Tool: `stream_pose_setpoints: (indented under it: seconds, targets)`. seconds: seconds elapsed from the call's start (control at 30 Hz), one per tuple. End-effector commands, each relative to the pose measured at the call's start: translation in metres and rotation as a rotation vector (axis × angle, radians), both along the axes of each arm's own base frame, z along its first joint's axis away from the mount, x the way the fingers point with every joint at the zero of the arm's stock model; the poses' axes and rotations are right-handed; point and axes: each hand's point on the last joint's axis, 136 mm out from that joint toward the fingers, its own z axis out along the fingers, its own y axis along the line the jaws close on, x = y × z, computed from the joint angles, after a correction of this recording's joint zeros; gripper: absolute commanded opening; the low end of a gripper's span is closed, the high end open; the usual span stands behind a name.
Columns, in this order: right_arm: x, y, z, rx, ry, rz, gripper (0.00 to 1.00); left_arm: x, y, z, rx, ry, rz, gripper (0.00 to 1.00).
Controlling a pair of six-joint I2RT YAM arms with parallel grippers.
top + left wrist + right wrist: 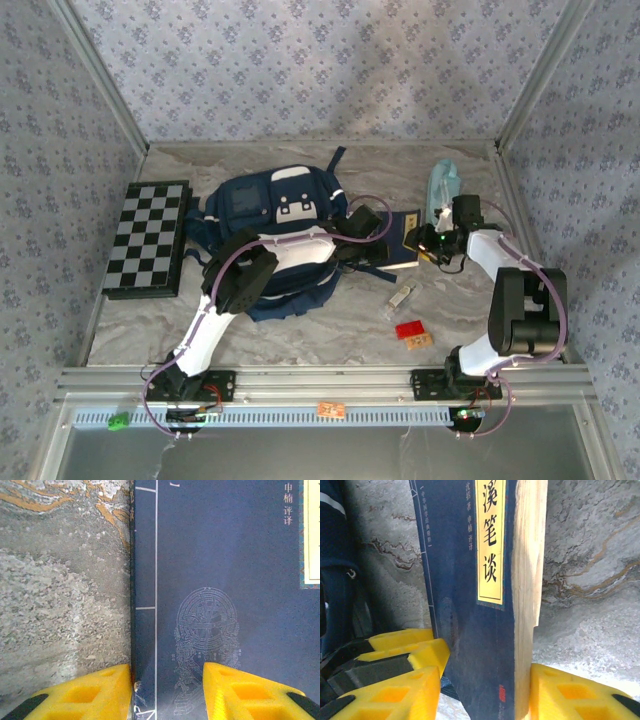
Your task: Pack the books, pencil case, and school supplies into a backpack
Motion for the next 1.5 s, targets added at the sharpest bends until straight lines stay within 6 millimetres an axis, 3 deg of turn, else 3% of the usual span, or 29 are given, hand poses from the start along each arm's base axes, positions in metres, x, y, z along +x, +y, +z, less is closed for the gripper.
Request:
stream_pose_setpoints:
  seconds: [0.0, 0.27, 0.57, 0.7, 0.83, 1.07, 1.27, 1.47]
  targets:
    - [0.001, 0.013, 0.014, 0.084, -0.048, 0.055, 0.46, -0.002, 0.019, -0.01, 0.062, 0.019, 0.024, 0.42]
    - [-0.001, 0.006, 0.002, 0.101, -0.015, 0.031, 0.3, -0.001, 0.019, -0.006, 0.061, 0.01, 0.021, 0.42]
    - [0.004, 0.008, 0.022, 0.116, -0.065, 0.036, 0.1, 0.007, 0.021, 0.011, 0.04, -0.018, 0.029, 0.42]
    - [0.006, 0.012, 0.042, 0.142, -0.11, 0.04, 0.03, 0.01, 0.025, 0.035, -0.005, -0.041, 0.032, 0.45]
    - [0.002, 0.011, 0.067, 0.135, -0.166, 0.033, 0.0, 0.012, 0.031, 0.08, -0.109, -0.088, 0.03, 0.51]
    - [-0.013, 0.019, 0.128, 0.175, -0.313, 0.02, 0.0, 0.002, 0.07, 0.148, -0.224, -0.18, 0.041, 0.62]
    - [-0.026, 0.045, 0.167, 0.26, -0.387, 0.06, 0.0, -0.004, 0.115, 0.187, -0.386, -0.216, 0.092, 0.7]
    - [-0.04, 0.09, 0.197, 0.357, -0.454, 0.134, 0.0, -0.006, 0.145, 0.207, -0.556, -0.195, 0.112, 0.8]
